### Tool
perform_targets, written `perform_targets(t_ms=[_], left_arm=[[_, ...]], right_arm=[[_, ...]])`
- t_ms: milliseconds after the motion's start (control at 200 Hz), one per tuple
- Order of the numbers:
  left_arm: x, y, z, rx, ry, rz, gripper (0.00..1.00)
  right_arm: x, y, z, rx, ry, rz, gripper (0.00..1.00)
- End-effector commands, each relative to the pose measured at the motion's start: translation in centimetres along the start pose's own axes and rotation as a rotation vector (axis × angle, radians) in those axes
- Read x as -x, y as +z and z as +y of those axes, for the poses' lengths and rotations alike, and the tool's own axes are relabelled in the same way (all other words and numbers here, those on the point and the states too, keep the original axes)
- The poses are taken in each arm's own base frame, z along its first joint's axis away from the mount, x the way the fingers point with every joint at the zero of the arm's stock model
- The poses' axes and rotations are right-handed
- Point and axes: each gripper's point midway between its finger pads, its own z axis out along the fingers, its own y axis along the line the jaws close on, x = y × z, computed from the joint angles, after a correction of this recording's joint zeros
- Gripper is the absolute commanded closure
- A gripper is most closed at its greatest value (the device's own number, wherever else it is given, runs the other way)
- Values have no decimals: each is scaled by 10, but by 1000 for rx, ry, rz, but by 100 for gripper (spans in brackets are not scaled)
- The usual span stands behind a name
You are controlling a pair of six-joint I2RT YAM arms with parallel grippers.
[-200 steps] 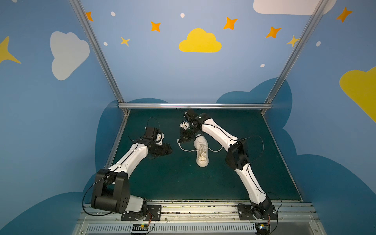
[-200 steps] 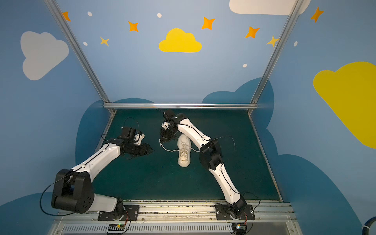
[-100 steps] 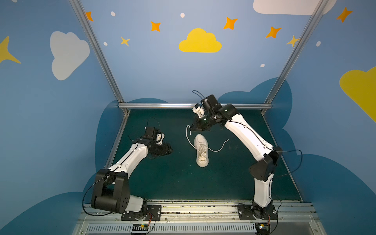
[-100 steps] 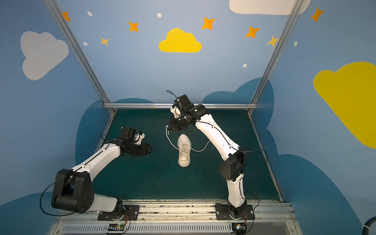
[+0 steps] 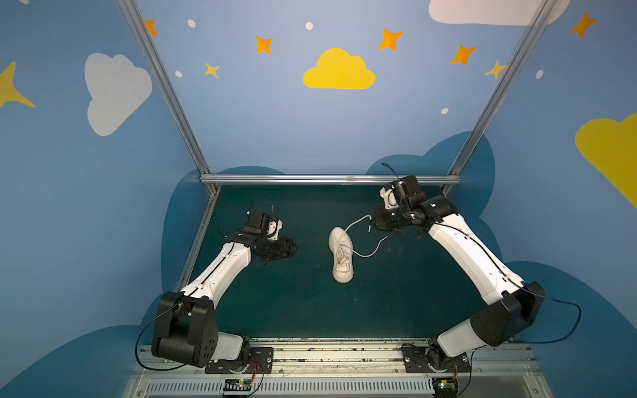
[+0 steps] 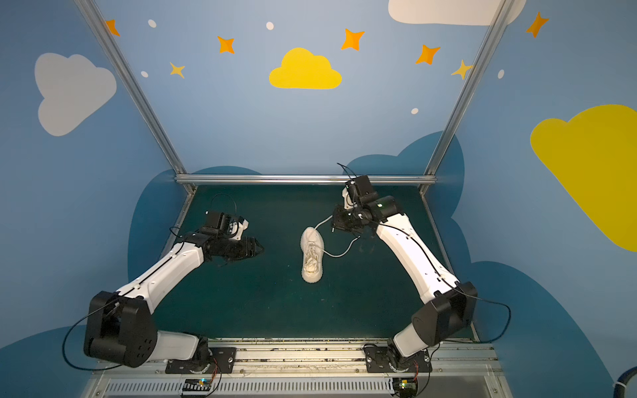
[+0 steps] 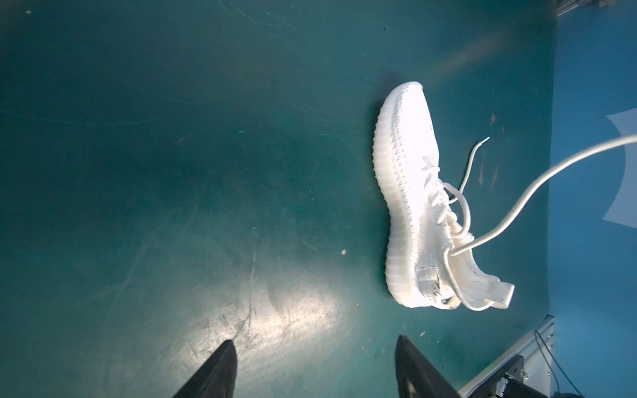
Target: Tie the shoes
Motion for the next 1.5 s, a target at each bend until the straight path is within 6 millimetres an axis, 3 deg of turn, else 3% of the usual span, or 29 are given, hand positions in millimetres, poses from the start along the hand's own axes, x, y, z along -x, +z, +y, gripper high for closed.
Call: perform_targets(t_ms=[0, 170, 421, 531, 671, 896, 1061, 1327, 1492], left_arm=[[7, -1, -9, -10, -15, -5, 28], [11, 6, -3, 34, -40, 15, 28], [-2, 22, 15, 95, -62, 61, 28], [-3, 22, 17, 103, -66, 64, 28], [-6, 23, 19, 110, -67, 66, 28], [-16, 24, 24, 116, -77, 74, 28], [-19, 23, 25, 114, -77, 78, 28], [-23, 24, 26, 112, -72, 84, 28], [-25, 26, 27, 106, -79, 87, 28]], right_arm=[[22, -30, -19, -47, -32, -152, 100], [13, -30, -61, -98, 15, -116, 100], [21, 25, -116, -164, 143, -7, 100], [34, 47, -118, -119, 172, 77, 100], [38, 76, -90, -56, 172, 227, 100], [23, 125, -11, 103, 128, 392, 100], [12, 141, 36, 187, 94, 440, 100], [-14, 151, 80, 260, 96, 519, 100], [-41, 173, 92, 267, 189, 578, 100]])
